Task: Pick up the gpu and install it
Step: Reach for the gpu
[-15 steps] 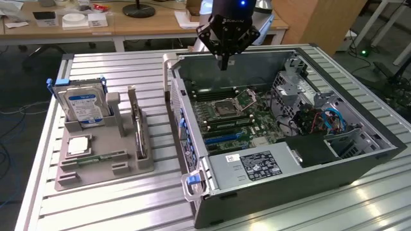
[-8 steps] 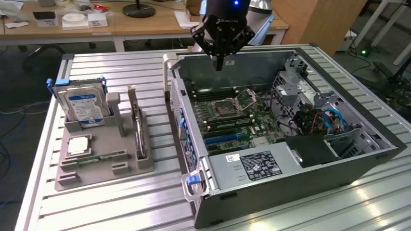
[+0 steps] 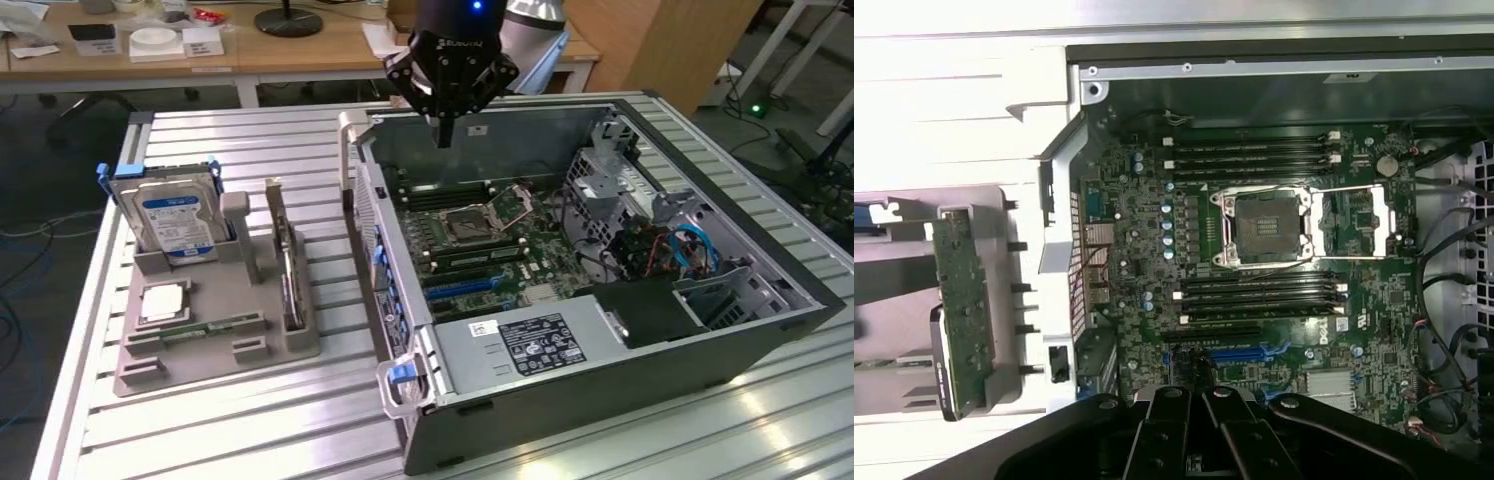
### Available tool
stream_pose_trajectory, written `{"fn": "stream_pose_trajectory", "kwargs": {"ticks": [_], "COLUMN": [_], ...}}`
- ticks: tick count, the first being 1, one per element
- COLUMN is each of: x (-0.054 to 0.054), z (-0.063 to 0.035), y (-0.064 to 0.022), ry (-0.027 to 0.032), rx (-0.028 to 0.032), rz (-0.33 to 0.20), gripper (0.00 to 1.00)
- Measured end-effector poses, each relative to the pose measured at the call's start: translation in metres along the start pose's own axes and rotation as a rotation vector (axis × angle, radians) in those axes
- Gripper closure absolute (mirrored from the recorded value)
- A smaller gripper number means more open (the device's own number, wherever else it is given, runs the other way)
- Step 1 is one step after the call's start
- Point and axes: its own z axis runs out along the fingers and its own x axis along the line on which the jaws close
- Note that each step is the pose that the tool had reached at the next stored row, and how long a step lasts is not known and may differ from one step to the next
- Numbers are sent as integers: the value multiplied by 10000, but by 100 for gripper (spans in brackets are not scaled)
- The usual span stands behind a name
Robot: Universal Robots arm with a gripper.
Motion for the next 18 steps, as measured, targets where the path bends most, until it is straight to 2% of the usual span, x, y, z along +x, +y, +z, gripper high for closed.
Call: {"fn": "stream_pose_trajectory", "kwargs": {"ticks": [5, 7, 12, 18], "x": [64, 139, 240, 320], "z": [-2, -4, -6, -9], "y": [-5, -10, -18, -24], "ry": [1, 1, 0, 0], "rx": [1, 0, 0, 0], "rz": [-1, 1, 0, 0], "gripper": [89, 89, 89, 89]}}
